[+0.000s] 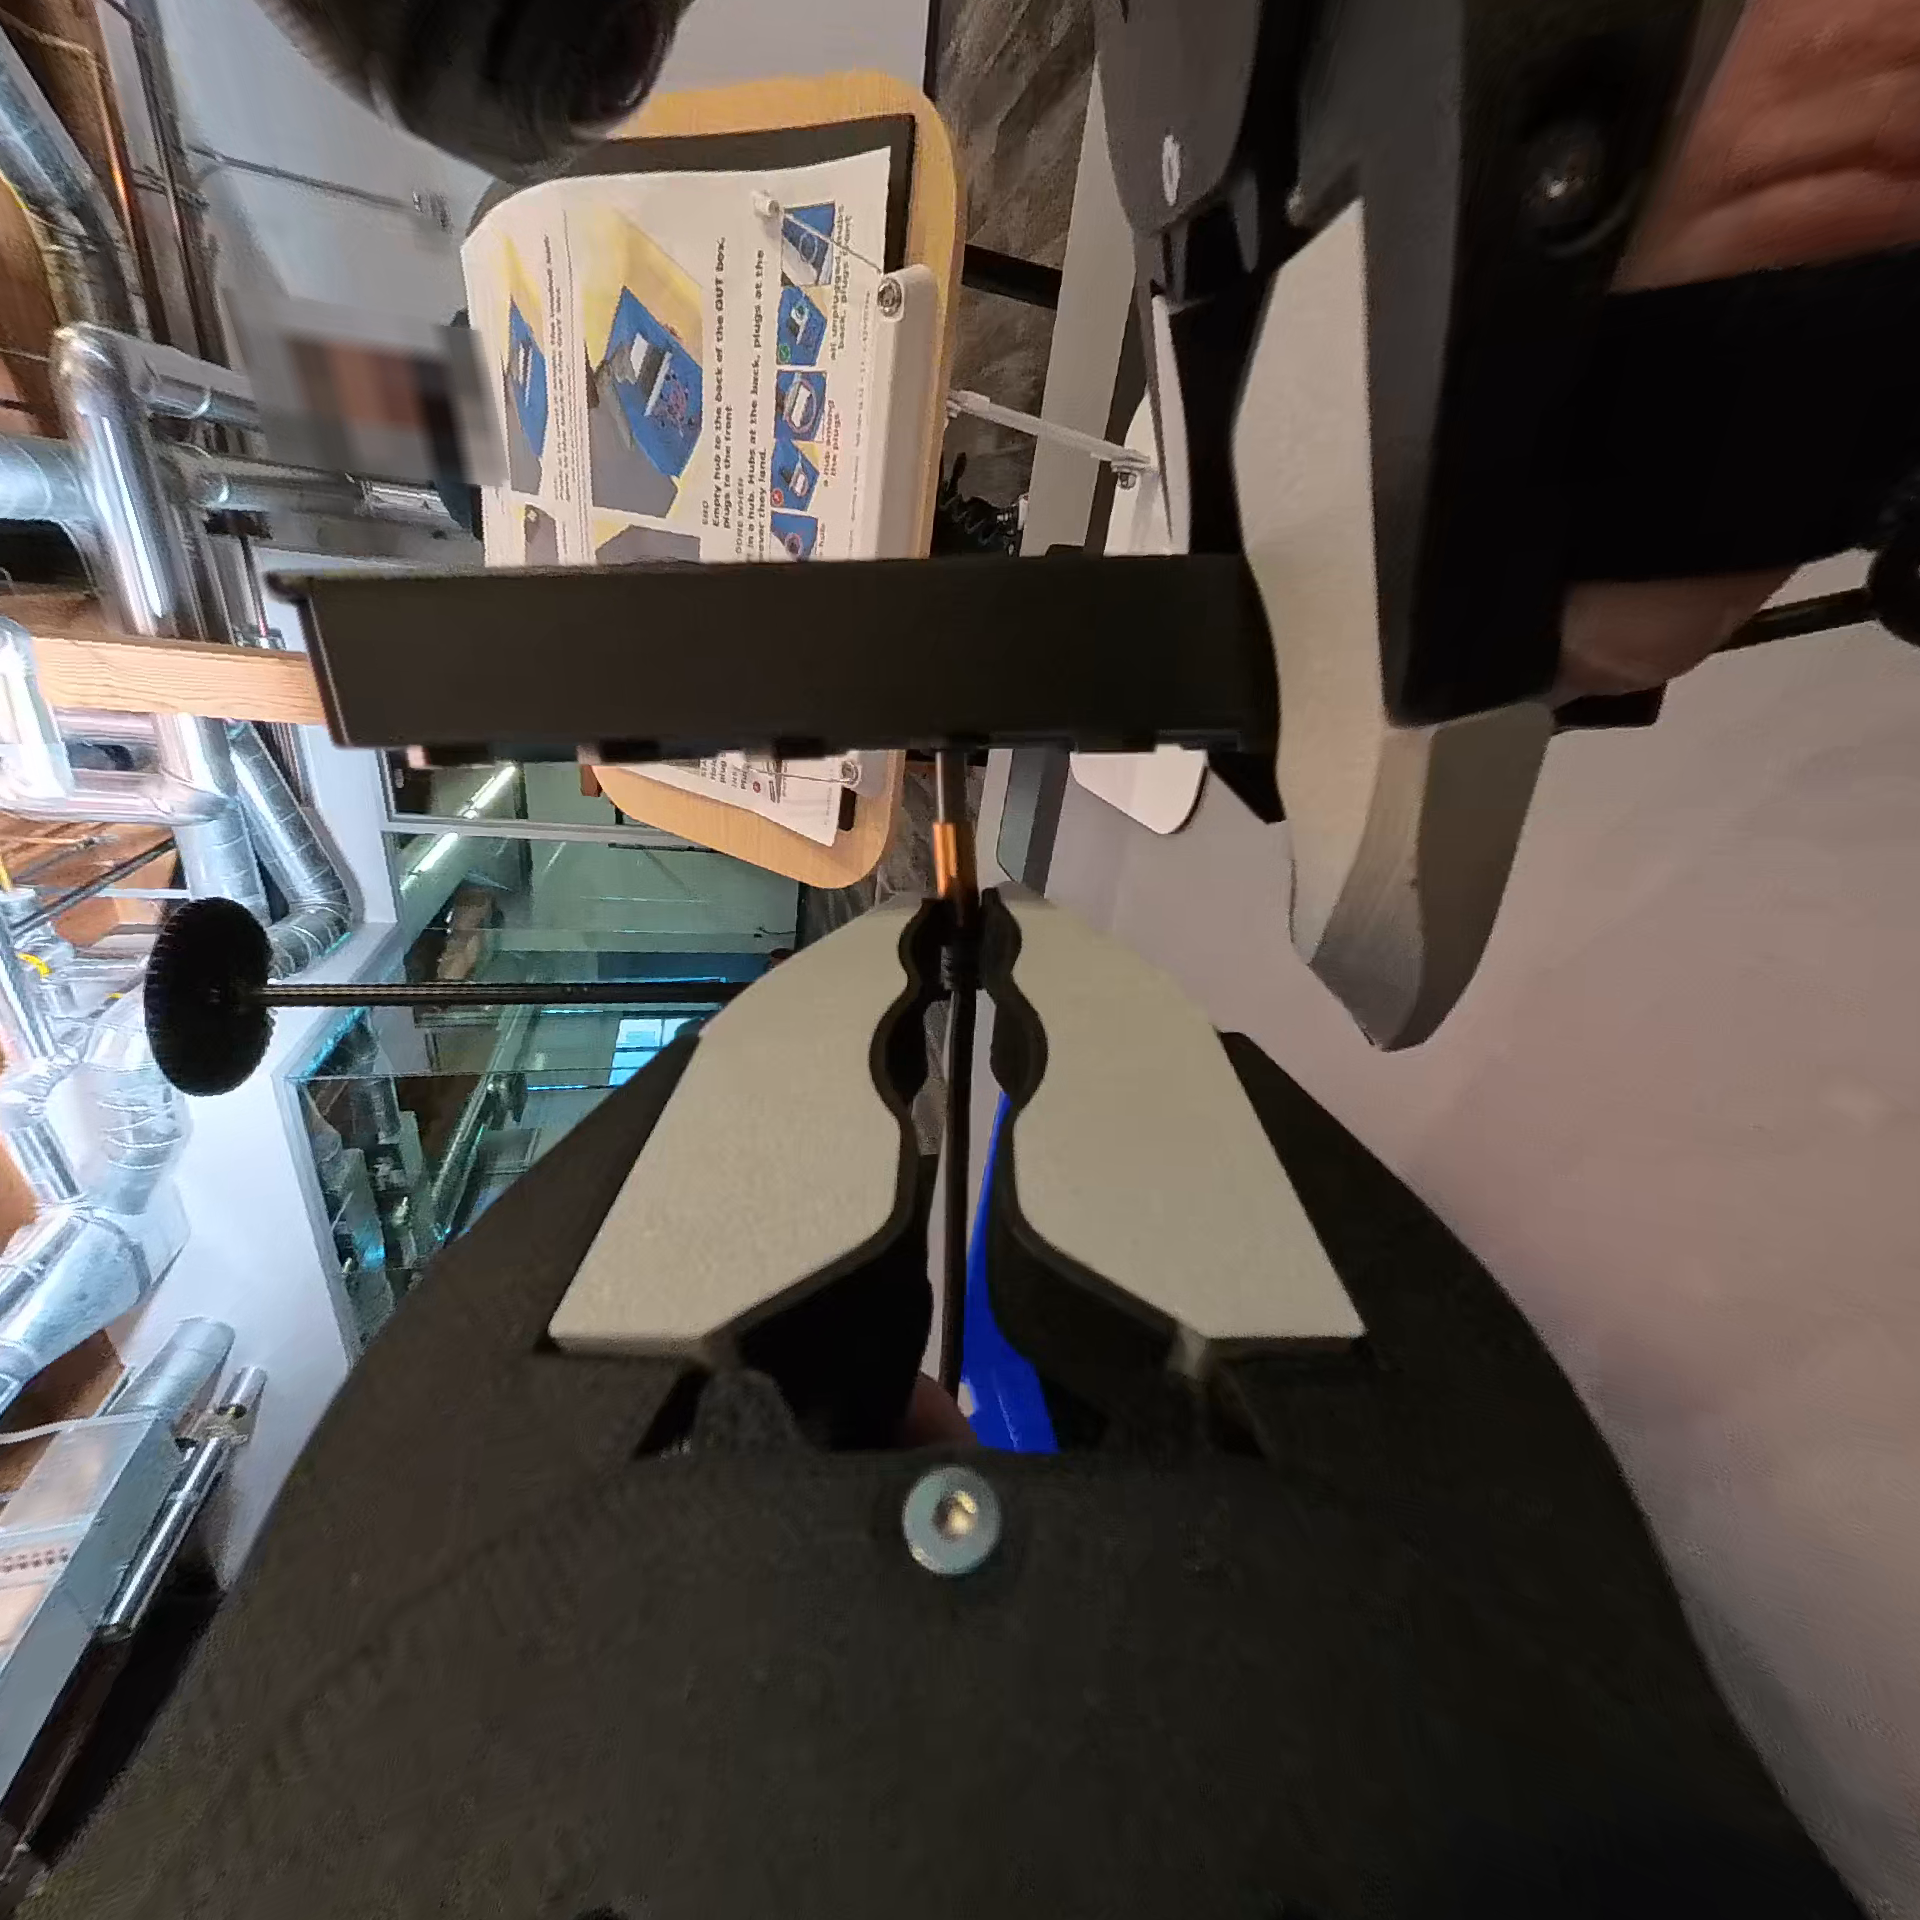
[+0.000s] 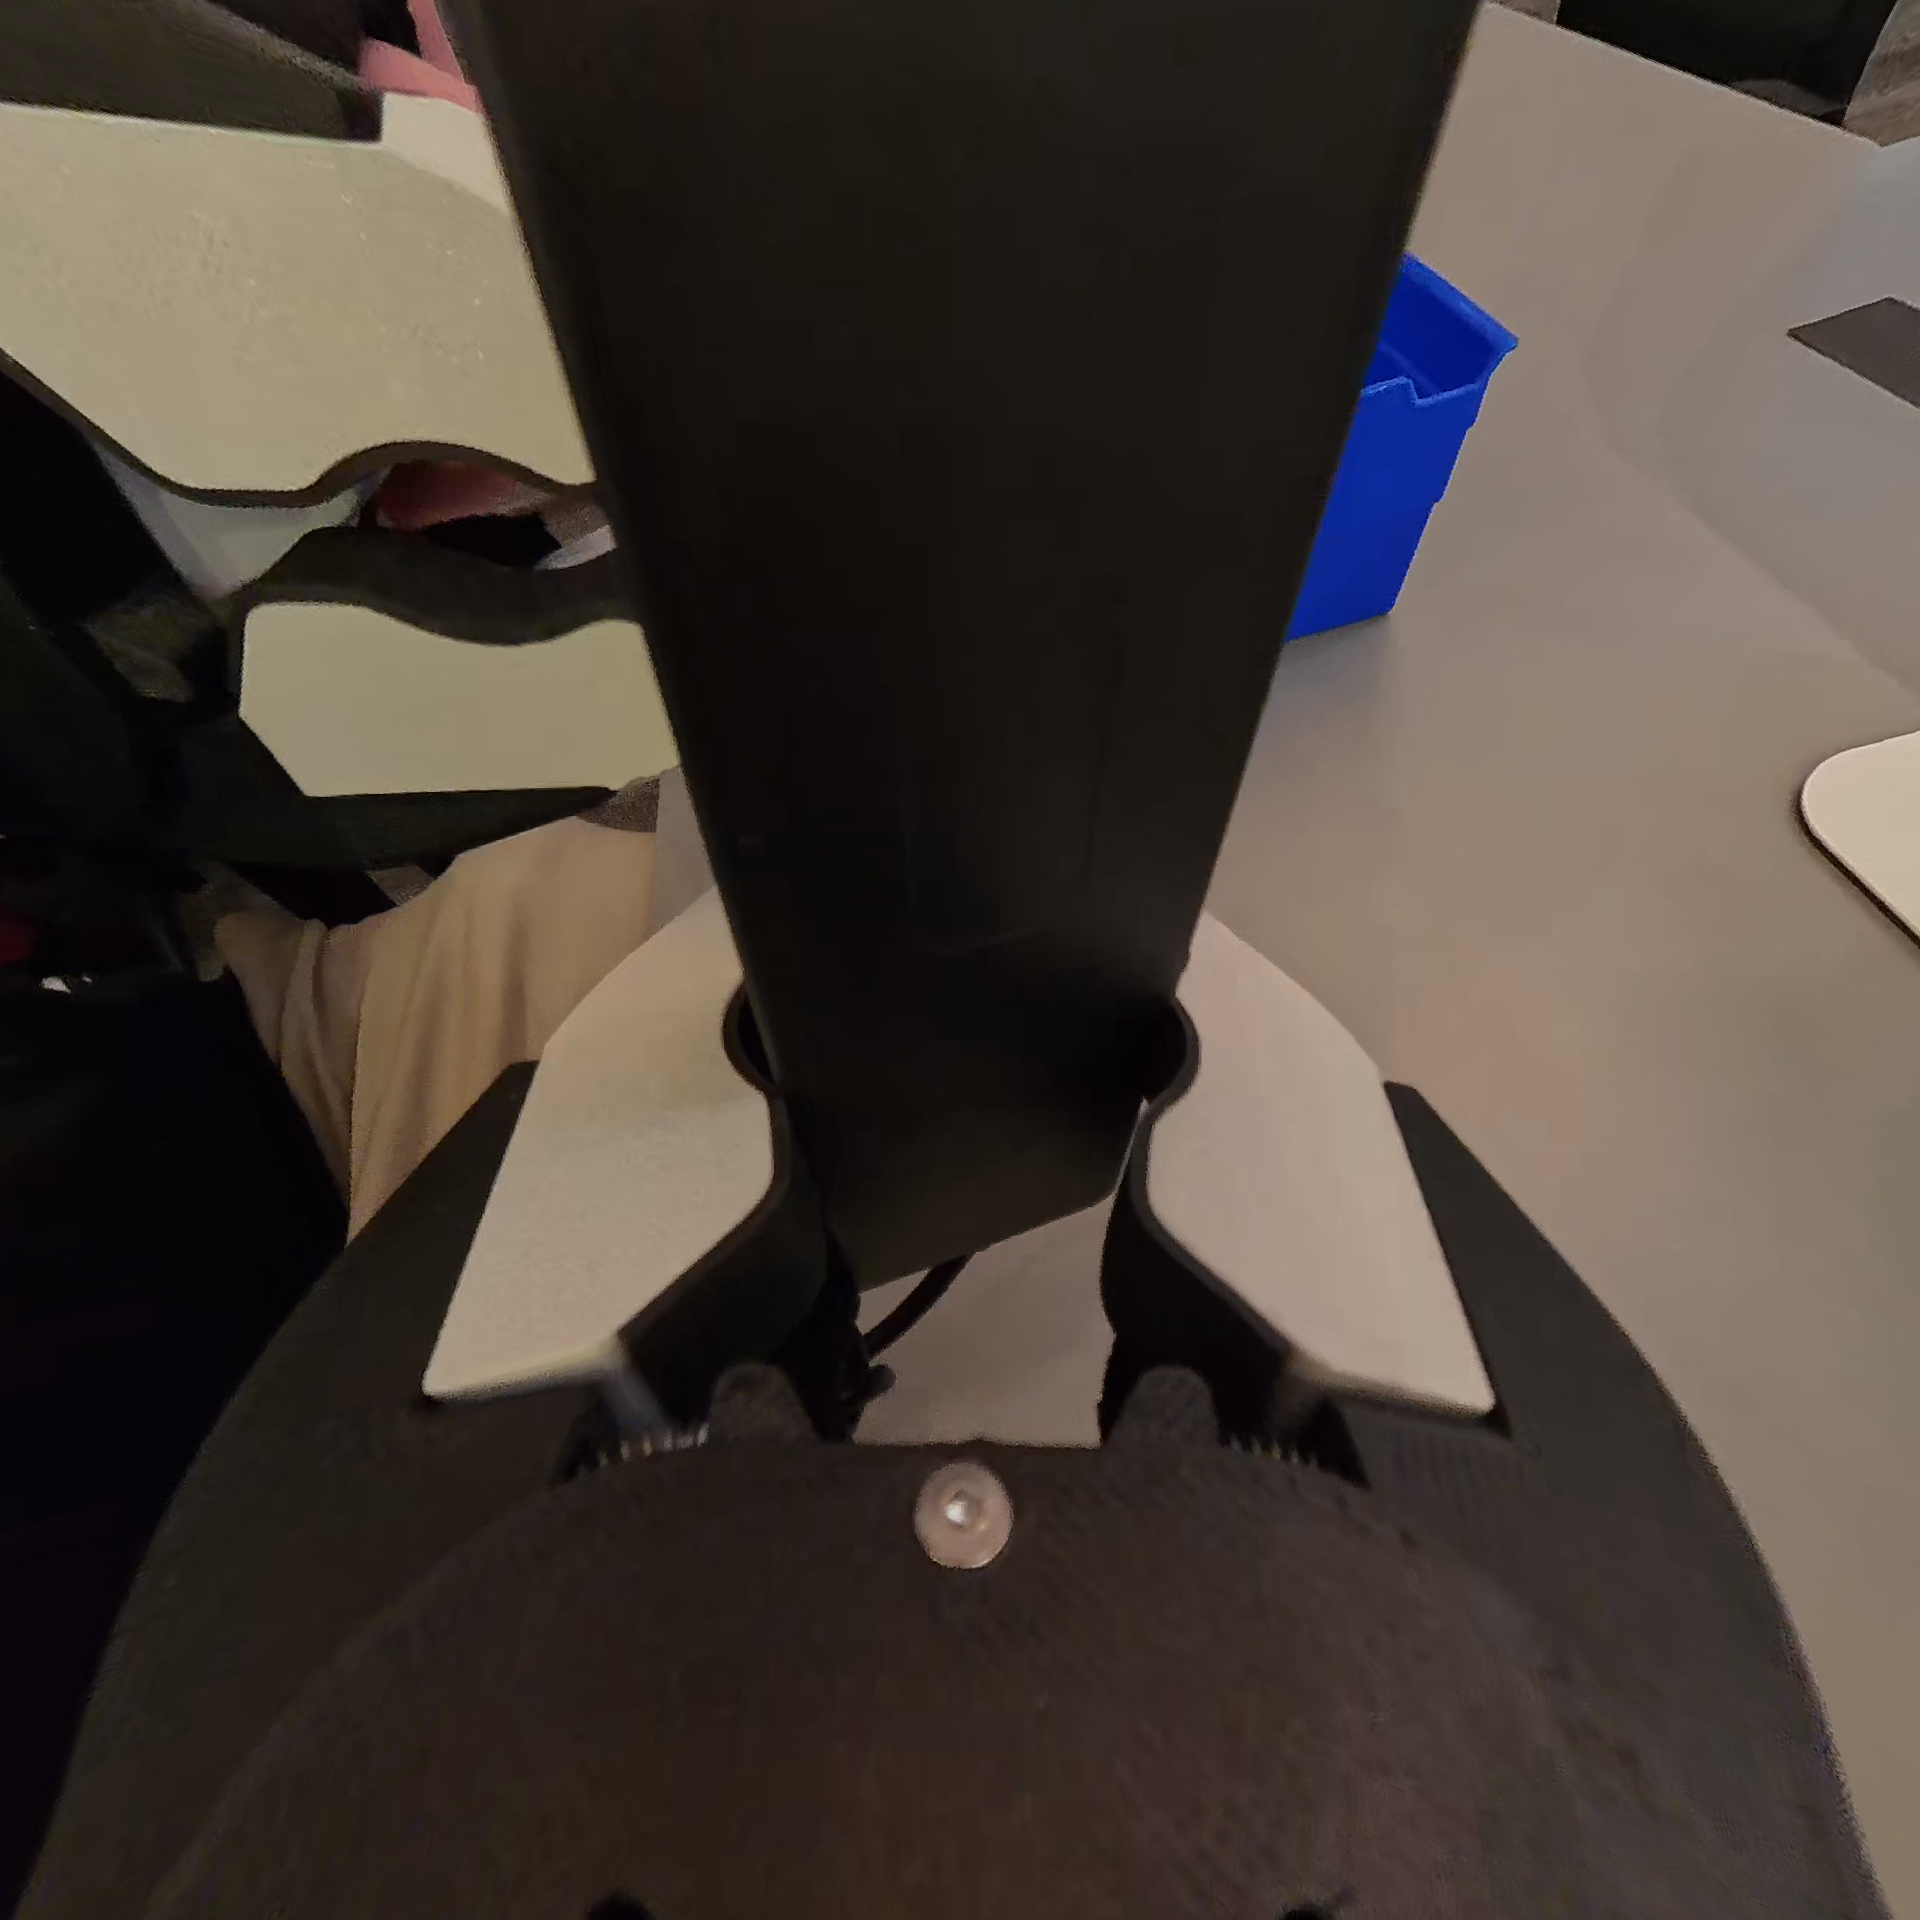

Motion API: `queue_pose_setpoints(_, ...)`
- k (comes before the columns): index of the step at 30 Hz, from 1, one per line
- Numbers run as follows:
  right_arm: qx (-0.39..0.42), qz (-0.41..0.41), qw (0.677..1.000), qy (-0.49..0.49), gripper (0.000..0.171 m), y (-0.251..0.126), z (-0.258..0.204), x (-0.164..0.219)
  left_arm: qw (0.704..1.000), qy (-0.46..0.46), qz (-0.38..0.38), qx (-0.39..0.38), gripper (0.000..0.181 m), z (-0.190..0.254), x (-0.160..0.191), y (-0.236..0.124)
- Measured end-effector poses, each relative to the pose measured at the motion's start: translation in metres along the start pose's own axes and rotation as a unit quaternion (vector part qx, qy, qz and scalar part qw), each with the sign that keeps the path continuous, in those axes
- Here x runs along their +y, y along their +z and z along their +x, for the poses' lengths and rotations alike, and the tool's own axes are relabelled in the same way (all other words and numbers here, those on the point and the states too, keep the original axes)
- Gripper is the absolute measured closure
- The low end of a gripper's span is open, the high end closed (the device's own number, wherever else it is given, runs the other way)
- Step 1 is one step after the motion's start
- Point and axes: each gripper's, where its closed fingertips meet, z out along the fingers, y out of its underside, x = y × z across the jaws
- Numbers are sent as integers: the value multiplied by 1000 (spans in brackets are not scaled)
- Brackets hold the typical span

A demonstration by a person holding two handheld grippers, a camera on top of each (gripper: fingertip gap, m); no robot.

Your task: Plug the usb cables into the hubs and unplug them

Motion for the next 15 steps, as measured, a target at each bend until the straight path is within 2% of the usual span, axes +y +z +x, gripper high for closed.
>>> queue_pose_setpoints(1, 1, -2, 1000, -2, 103, 0, 0, 0, 1000, 3, 2, -1, 174, 0, 0, 0)
queue_pose_setpoints(6, 29, -29, 999, -25, 103, -2, 6, 6, 1000, 17, 9, 0, 174, 1, 0, 1)
queue_pose_setpoints(15, 24, -50, 998, -30, 103, -3, 4, 10, 1000, 21, 14, 3, 174, 4, -2, 1)
